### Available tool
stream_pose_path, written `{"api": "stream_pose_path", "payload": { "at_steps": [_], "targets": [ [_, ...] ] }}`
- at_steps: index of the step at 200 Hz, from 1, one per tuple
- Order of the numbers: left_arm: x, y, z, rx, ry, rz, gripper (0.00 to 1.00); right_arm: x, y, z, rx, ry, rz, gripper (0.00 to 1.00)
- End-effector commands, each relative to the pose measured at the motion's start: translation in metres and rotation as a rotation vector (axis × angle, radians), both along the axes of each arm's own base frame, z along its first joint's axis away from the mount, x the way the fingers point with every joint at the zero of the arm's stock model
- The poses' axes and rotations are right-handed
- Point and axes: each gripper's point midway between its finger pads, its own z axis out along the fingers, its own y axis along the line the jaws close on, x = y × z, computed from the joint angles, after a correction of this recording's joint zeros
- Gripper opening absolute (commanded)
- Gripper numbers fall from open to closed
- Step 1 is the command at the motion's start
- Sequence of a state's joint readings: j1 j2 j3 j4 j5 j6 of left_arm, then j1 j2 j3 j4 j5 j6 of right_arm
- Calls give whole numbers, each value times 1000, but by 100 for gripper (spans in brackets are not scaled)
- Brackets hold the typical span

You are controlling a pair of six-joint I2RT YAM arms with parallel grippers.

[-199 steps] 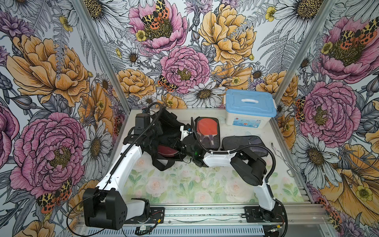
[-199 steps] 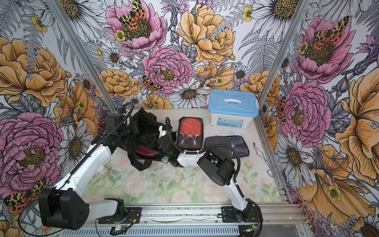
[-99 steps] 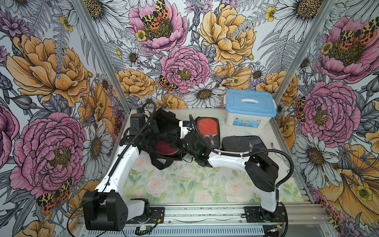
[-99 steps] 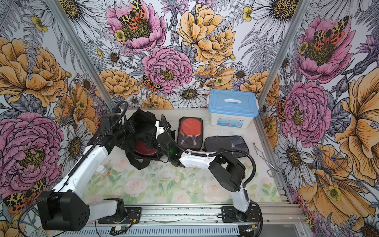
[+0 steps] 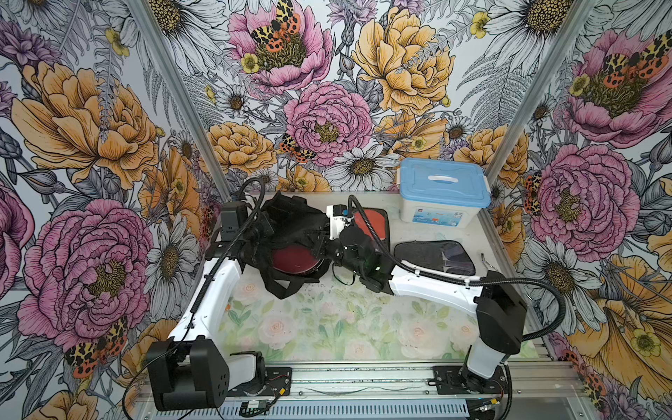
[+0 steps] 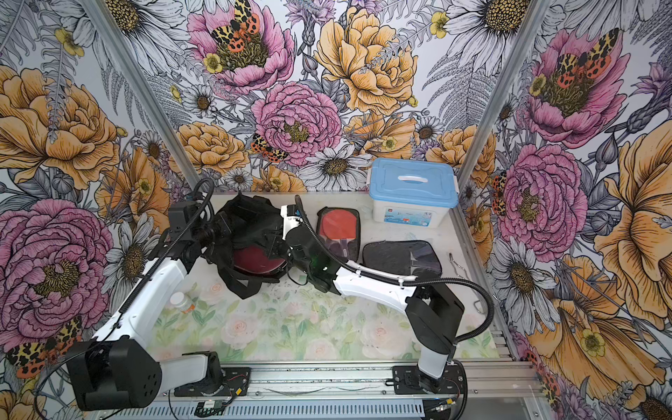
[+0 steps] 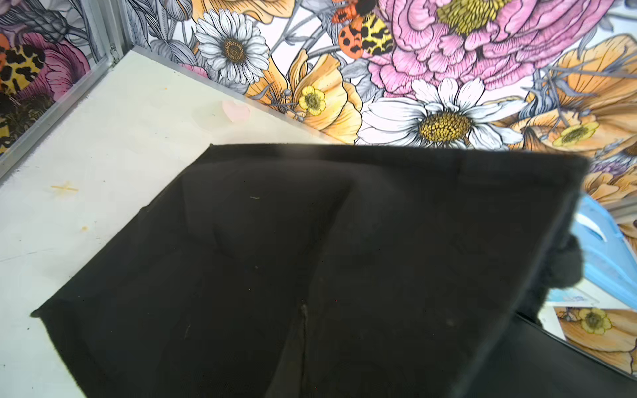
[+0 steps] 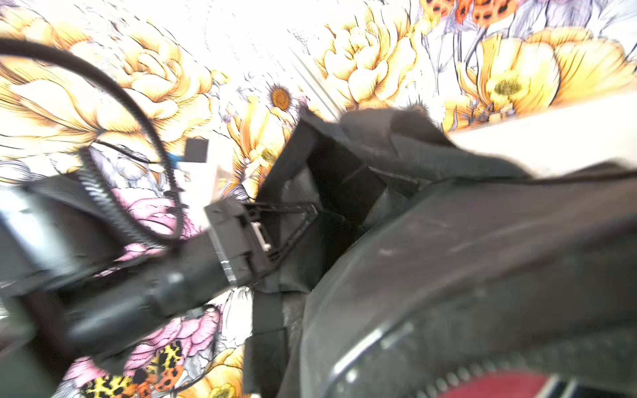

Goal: Remove the ping pong set from the canvas bag
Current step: Pick up the ping pong set from the canvas bag.

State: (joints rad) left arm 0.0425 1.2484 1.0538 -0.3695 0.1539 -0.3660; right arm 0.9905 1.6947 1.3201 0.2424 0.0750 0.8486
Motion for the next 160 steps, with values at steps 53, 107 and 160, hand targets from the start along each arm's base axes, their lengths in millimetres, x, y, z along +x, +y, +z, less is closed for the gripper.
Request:
{"api": "stream_pose_path", "payload": {
  "at_steps": [53, 107, 160],
  "targets": [
    [7, 28, 9, -49, -53, 69, 0, -27, -77, 121, 103, -167, -35, 0],
    [14, 44, 8, -68, -60, 117, 0, -44, -134, 121, 24, -168, -99, 0],
    [31, 51, 22, -101, -92, 159, 0, -72, -192, 97, -135, -129, -149, 0]
  ]
}}
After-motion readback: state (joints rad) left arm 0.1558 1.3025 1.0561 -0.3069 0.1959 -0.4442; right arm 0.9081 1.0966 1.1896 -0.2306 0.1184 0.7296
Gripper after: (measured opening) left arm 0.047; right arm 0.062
